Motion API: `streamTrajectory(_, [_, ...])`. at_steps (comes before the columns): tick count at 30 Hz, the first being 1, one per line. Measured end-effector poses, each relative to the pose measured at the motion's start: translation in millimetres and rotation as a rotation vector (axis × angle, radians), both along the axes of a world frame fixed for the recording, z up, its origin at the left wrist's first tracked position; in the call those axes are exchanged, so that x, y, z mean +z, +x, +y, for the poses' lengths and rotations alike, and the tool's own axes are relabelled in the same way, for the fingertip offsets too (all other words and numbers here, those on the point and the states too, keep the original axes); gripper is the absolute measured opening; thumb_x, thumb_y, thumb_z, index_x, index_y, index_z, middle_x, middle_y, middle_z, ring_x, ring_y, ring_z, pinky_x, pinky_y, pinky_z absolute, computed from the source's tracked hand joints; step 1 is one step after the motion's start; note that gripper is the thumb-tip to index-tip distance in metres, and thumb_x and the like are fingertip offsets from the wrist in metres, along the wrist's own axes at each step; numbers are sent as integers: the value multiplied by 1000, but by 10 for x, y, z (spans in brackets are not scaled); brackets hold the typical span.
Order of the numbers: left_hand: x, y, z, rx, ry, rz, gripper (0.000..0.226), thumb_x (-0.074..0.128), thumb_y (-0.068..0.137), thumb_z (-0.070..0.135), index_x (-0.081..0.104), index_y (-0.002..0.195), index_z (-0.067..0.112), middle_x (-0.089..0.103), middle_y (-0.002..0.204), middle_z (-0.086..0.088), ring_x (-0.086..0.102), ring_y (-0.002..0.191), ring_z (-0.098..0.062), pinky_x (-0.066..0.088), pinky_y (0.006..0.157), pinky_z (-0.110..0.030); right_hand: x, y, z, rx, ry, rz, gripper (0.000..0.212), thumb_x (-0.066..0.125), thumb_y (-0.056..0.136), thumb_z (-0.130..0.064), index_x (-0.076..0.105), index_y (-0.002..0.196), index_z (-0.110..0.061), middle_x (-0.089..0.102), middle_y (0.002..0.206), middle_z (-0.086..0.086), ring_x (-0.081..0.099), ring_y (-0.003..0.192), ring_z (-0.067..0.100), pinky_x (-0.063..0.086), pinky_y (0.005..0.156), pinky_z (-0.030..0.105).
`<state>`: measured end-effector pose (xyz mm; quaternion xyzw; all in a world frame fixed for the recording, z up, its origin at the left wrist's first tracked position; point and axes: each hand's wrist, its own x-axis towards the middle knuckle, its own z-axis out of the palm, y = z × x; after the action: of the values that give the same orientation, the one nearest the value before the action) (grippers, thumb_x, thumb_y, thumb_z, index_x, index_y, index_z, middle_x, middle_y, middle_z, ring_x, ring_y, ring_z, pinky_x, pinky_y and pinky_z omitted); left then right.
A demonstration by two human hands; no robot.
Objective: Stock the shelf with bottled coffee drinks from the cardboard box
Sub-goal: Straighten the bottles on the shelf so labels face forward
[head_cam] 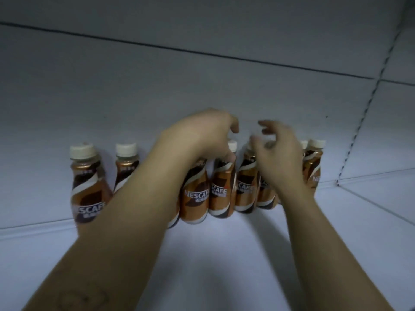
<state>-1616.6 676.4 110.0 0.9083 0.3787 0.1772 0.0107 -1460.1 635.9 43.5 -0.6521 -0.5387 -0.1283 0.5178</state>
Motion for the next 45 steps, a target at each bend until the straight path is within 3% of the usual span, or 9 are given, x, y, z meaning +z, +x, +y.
streamTrajectory(5, [-61, 170, 88, -32, -12, 21, 49, 79, 72, 24, 61, 117, 27, 63, 113, -1, 58, 95, -21, 45, 75, -30, -274, 46, 103, -34, -60, -76, 51, 62, 84, -49, 54, 129, -28, 55, 119, 6, 54, 99, 16, 34, 74, 19])
streamTrajectory(9, [-134, 93, 159, -71, 23, -9, 45, 79, 72, 26, 63, 113, 27, 66, 105, 2, 59, 87, -16, 45, 70, -28, -276, 67, 93, -64, -57, -48, 63, 67, 79, -53, 49, 134, -31, 58, 119, 3, 58, 101, 17, 45, 80, 28])
streamTrajectory(14, [-184, 160, 149, -18, 117, -74, 48, 81, 67, 39, 69, 110, 21, 69, 104, -3, 62, 89, -20, 52, 77, -35, -248, 110, 5, 124, -34, 160, 57, 73, 81, -30, 51, 133, -31, 64, 99, -14, 60, 89, -1, 47, 76, 17])
streamTrajectory(18, [-212, 253, 164, 45, 153, -95, 45, 79, 67, 48, 71, 99, 18, 68, 94, -5, 59, 82, -22, 47, 66, -32, -262, 155, -39, 316, -59, 339, 48, 67, 87, -12, 52, 131, -25, 69, 114, -2, 66, 99, 8, 54, 91, 37])
streamTrajectory(20, [-210, 278, 166, 68, 150, -89, 46, 80, 66, 48, 71, 98, 18, 68, 95, -5, 59, 83, -23, 48, 68, -33, -260, 188, -43, 295, -81, 300, 48, 66, 88, -18, 51, 133, -26, 69, 115, -2, 67, 94, 8, 57, 85, 37])
streamTrajectory(24, [-183, 293, 162, 84, 135, -70, 48, 80, 65, 48, 71, 100, 16, 69, 96, -5, 61, 83, -22, 50, 68, -33, -275, 202, -52, 133, -143, 91, 56, 70, 81, -44, 53, 132, -26, 63, 111, -13, 57, 95, 2, 43, 72, 12])
streamTrajectory(30, [-170, 275, 151, 104, 179, -41, 49, 78, 68, 49, 72, 101, 14, 70, 93, -6, 62, 80, -24, 53, 69, -36, -283, 97, -1, -90, -118, -86, 42, 65, 83, -49, 64, 114, -22, 71, 101, -2, 65, 93, 17, 50, 77, 33])
streamTrajectory(38, [-212, 315, 167, 124, 189, -24, 47, 78, 68, 48, 71, 99, 14, 69, 91, -6, 62, 78, -25, 56, 71, -40, -300, 62, 33, -42, -63, -19, 34, 68, 83, -41, 68, 108, -17, 73, 96, -2, 65, 87, 14, 48, 72, 28])
streamTrajectory(45, [-244, 353, 161, 151, 259, 5, 47, 78, 68, 48, 66, 97, 14, 61, 85, -6, 58, 76, -25, 52, 67, -36, -292, 121, 4, 11, -81, 29, 42, 72, 80, -42, 65, 114, -19, 69, 91, -9, 57, 73, -3, 39, 64, 10])
